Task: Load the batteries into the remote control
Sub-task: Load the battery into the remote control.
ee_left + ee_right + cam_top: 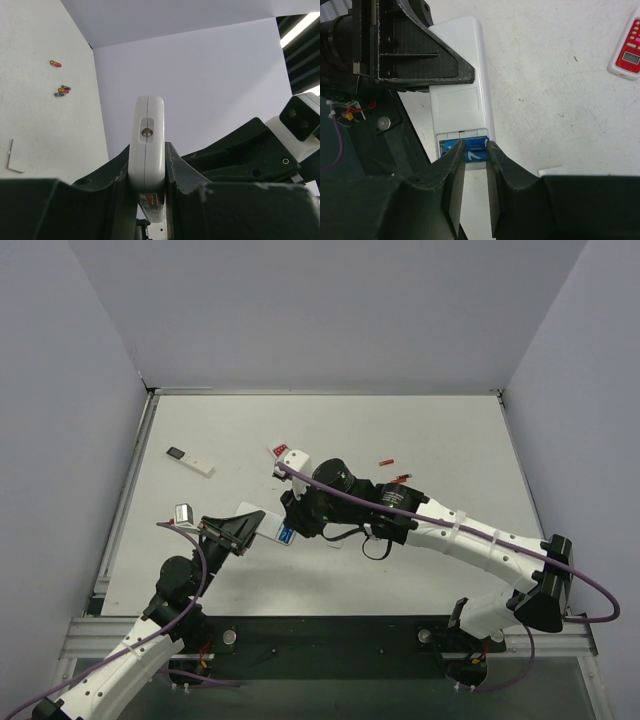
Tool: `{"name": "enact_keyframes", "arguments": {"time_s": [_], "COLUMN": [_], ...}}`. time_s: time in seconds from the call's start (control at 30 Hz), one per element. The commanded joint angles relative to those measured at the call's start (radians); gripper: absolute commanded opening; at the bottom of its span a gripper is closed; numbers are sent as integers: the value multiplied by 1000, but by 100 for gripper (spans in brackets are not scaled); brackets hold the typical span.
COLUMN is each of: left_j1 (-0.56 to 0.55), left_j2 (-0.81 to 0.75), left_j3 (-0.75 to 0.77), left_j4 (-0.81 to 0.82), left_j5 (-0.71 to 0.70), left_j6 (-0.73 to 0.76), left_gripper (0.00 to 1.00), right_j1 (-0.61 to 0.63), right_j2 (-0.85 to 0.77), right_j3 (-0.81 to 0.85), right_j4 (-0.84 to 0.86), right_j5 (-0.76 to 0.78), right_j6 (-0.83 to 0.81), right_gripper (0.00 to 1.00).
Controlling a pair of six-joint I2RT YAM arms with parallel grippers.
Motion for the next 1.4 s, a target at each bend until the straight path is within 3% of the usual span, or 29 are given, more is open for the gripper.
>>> {"name": "enact_keyframes", "arguments": {"time_s": [0.0, 0.23, 0.7, 1.37], "left_j1": [2, 2, 2, 2], "left_j2": [-4, -7, -25, -44], "left_j3": [-36, -38, -58, -82], "left_j4": [42, 47, 117, 281], "left_j5": [9, 11, -18, -81], "left_j6": [-9, -8, -17, -21], "left_gripper": [0, 0, 0, 0], "right_j1": [-7, -7, -2, 71], "right_j2": [23, 37, 36, 39], "right_j3": [39, 45, 4, -115], "right_j4": [-1, 0, -12, 48], "right_j5": [-5, -5, -17, -28], "right_j6": [0, -11, -2, 73], "right_gripper": [18, 15, 0, 0]}}
